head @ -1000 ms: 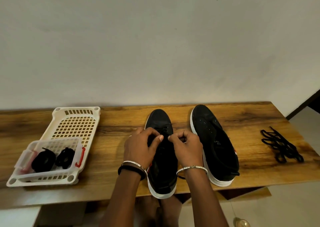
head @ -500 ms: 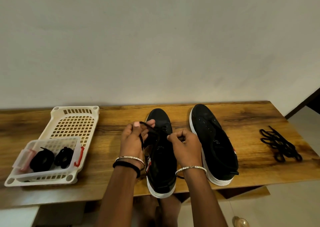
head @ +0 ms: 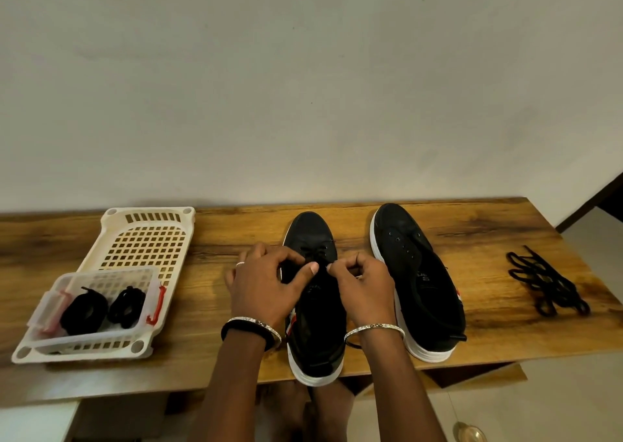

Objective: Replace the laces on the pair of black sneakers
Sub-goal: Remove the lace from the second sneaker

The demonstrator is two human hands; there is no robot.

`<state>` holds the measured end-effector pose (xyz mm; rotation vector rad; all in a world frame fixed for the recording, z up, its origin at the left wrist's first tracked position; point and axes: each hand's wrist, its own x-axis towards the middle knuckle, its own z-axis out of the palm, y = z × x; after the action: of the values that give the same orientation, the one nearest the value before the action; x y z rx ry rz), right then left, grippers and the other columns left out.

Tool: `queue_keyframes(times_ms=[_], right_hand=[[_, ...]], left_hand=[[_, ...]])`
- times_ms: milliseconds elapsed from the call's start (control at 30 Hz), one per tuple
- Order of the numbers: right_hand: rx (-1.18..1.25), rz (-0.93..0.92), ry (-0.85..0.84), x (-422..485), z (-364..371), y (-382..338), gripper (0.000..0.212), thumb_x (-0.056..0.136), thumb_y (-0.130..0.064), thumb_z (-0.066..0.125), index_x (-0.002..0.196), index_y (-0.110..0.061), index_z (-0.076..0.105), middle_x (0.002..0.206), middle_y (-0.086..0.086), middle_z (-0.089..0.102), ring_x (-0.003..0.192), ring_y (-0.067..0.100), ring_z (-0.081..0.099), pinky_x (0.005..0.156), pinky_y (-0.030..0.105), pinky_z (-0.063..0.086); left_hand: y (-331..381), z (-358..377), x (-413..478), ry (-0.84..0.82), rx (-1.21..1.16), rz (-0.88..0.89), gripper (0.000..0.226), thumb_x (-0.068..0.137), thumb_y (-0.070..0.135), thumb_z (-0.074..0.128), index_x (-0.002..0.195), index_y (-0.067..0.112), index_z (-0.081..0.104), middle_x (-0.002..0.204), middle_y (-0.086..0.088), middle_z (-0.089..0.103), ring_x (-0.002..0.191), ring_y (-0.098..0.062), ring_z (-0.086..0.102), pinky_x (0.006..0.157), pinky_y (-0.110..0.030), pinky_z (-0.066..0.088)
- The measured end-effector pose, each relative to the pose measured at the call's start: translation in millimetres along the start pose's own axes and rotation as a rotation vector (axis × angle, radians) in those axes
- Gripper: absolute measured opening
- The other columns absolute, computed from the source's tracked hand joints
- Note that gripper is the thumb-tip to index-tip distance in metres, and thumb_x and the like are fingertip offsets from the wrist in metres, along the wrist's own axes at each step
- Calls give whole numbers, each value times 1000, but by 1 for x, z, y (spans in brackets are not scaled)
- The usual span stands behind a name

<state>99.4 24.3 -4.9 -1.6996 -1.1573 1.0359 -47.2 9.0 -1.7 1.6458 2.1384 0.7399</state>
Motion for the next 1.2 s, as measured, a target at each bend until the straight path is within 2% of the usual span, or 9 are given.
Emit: queue_keyframes(times_ms=[133,333,467,567,667,867,967,1100,1200], right_hand=[[-62,-148,-40,0,1,0,11,88,-15,70,93,-25,71,86,-9,68,81,7,65,74,32,58],[-228,-466,-25,-2,9,3,19,102,-27,56,103,-21,74,97,-9,70,94,8,62,81,30,51],[-499,-492,-64,-1,14,5,22,96,-22,60,115,-27,71,110,-5,67,103,14,60,86,32,52],[-568,-482,-69,-2,16,2,27,94,-27,63,120,-29,69,108,-4,68,99,16,62,82,36,54],[-632,-488,-71,-2,19,0,29,95,-30,64,124,-30,65,105,-4,67,97,18,62,80,37,53],[-758,-528,-3,2,24,-2,14,96,-31,63,100,-22,72,100,-2,65,92,19,61,74,33,51],[-542,-433,67,2,25,1,7,90,-28,67,86,-23,69,84,-9,65,77,12,60,67,34,53],[48,-22,206,14,17,8,11,85,-22,71,76,-18,66,74,-3,69,73,17,68,73,42,59],[-38,11,92,15,10,8,11,84,-25,76,86,-19,67,79,-3,69,79,18,69,73,37,58]], left_hand=[[4,-3,-2,16,147,35,37,68,65,73,95,43,61,114,18,41,114,-10,37,96,-41,31],[10,-1,-3,-23,-157,16,9,79,27,78,80,27,68,66,13,62,59,-1,58,55,-17,44],[4,0,0,-23,-302,-76,12,78,21,80,74,27,71,60,13,65,57,1,61,56,-19,48],[1,0,1,-33,-348,-100,12,77,21,80,71,26,72,58,12,66,59,-7,64,62,-35,56],[3,1,0,-32,-337,-87,13,77,21,80,68,26,71,57,7,65,57,-14,62,59,-33,52],[5,1,1,-8,-363,-124,14,77,18,79,68,23,70,58,5,64,56,-13,60,56,-26,45],[6,1,1,8,-360,-146,14,78,19,78,69,24,69,59,6,64,58,-13,61,56,-29,48],[8,1,0,17,-386,-175,17,76,17,80,66,23,67,59,4,64,58,-15,61,57,-29,48],[9,1,0,12,-394,-187,19,76,16,80,64,23,67,59,3,64,58,-14,61,57,-27,46]])
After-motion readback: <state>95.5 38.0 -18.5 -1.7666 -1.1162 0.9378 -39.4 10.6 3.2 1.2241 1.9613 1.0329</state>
